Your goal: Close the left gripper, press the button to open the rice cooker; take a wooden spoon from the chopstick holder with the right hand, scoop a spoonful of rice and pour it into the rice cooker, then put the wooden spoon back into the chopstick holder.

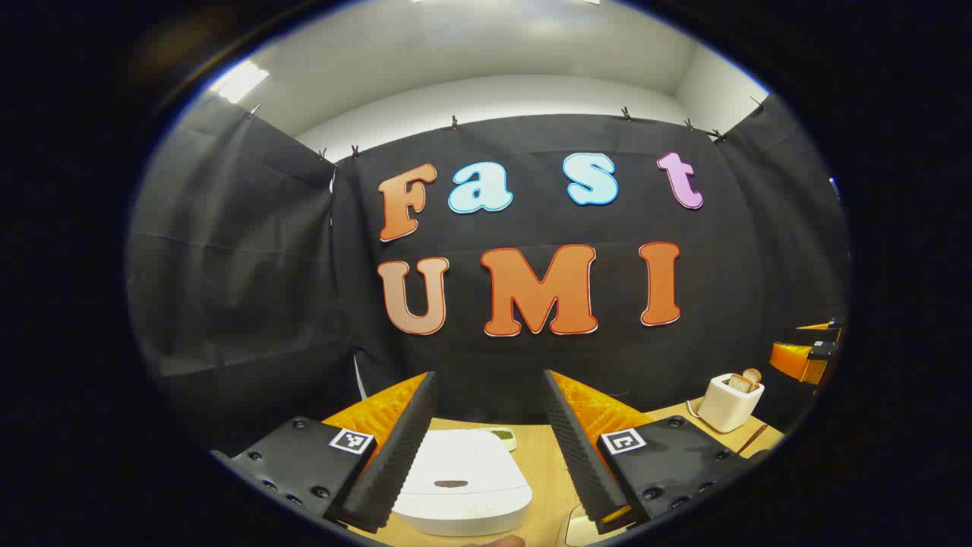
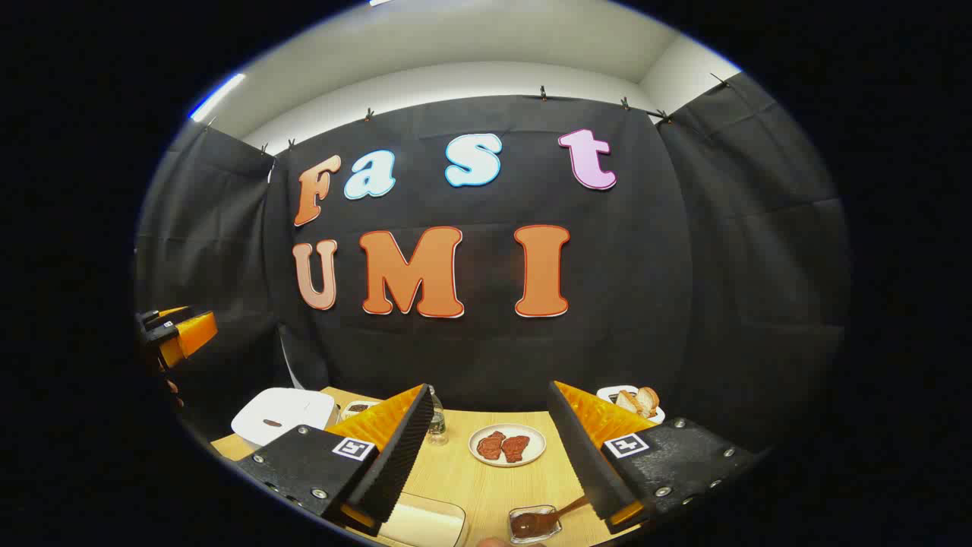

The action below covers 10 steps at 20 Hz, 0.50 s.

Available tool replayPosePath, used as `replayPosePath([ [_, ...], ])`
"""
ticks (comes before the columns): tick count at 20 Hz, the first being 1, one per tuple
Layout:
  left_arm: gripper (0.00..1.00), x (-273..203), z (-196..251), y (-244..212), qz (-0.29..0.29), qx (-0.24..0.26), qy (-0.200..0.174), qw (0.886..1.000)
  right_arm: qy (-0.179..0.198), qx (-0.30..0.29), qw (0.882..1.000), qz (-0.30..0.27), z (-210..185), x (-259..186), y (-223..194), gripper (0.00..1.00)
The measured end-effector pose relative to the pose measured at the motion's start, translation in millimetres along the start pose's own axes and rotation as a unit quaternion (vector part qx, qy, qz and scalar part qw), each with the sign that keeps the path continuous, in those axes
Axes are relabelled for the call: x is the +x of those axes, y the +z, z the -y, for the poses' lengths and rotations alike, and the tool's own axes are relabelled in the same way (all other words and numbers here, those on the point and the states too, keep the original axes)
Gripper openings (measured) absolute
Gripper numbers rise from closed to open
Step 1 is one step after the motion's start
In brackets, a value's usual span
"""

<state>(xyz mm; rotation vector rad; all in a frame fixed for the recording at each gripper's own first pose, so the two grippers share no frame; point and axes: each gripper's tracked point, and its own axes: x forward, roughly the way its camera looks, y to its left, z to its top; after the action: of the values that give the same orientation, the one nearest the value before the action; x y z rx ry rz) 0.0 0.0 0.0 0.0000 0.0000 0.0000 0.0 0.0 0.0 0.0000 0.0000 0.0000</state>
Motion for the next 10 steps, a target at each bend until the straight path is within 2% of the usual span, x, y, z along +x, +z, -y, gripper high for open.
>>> replayPosePath([
  [6,0.93,-6.2,10.0,-2.1,0.003,0.005,-0.014,1.000,0.011,-0.007,1.000,0.006,-16.8,-9.8,1.4,0.94],
  [10,0.93,-7.4,6.1,6.0,0.010,0.008,-0.014,1.000,0.005,-0.001,1.000,0.016,-12.4,-5.9,10.6,0.94],
])
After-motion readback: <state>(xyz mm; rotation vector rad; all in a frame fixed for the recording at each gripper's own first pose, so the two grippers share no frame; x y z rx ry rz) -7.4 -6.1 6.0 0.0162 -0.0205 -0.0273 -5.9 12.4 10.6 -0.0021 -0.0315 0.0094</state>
